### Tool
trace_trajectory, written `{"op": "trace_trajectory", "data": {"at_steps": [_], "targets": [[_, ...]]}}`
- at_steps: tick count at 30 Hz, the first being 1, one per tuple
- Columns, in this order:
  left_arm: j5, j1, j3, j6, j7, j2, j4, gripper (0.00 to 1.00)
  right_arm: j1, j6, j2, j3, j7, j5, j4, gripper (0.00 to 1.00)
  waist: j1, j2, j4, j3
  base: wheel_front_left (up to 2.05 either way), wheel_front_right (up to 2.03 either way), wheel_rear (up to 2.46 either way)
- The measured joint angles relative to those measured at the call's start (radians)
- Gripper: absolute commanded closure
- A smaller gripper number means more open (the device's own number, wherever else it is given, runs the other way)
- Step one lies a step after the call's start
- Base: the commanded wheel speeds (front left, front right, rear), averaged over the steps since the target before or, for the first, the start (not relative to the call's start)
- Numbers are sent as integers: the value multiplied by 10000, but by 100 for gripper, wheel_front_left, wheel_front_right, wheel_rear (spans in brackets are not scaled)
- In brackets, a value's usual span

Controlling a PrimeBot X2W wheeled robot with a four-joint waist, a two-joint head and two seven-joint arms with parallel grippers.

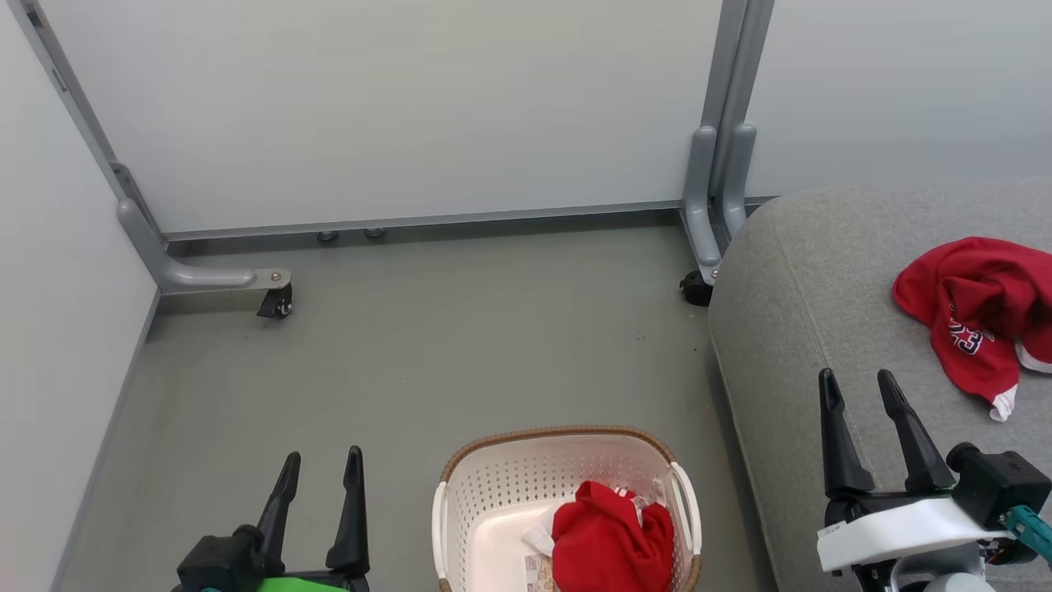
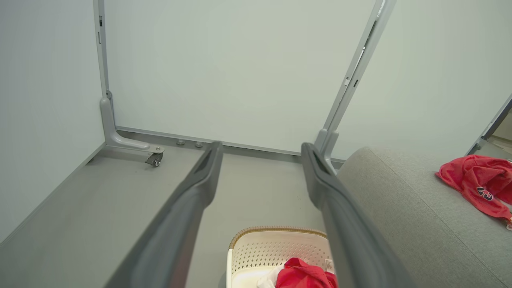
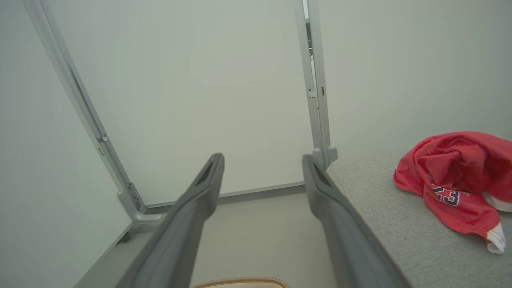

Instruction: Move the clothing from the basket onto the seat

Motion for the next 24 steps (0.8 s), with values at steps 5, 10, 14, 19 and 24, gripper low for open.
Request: {"op": "trace_trajectory", "data": {"at_steps": [5, 10, 14, 19, 24], "targets": [[2, 0, 0, 44, 0, 0, -71, 0, -1, 0, 59, -8, 0, 0, 58, 0, 0, 0, 6, 68, 0, 0, 0], [4, 0, -13, 44, 0, 0, -54, 0, -5, 0, 82, -29, 0, 2, 86, 0, 0, 0, -58, 101, 0, 0, 0], [4, 0, -19, 44, 0, 0, -10, 0, -7, 0, 94, -38, 0, 2, 107, 0, 0, 0, -116, 106, 0, 0, 0], [4, 1, -33, 44, 0, 0, 69, 0, -12, 0, 100, -52, 0, 4, 123, 0, 0, 0, -167, 112, 0, 0, 0], [4, 0, -48, 44, 0, 0, 115, 0, -27, 0, 102, -61, 0, 6, 155, 0, 0, 0, -174, 134, 0, 0, 0]]}}
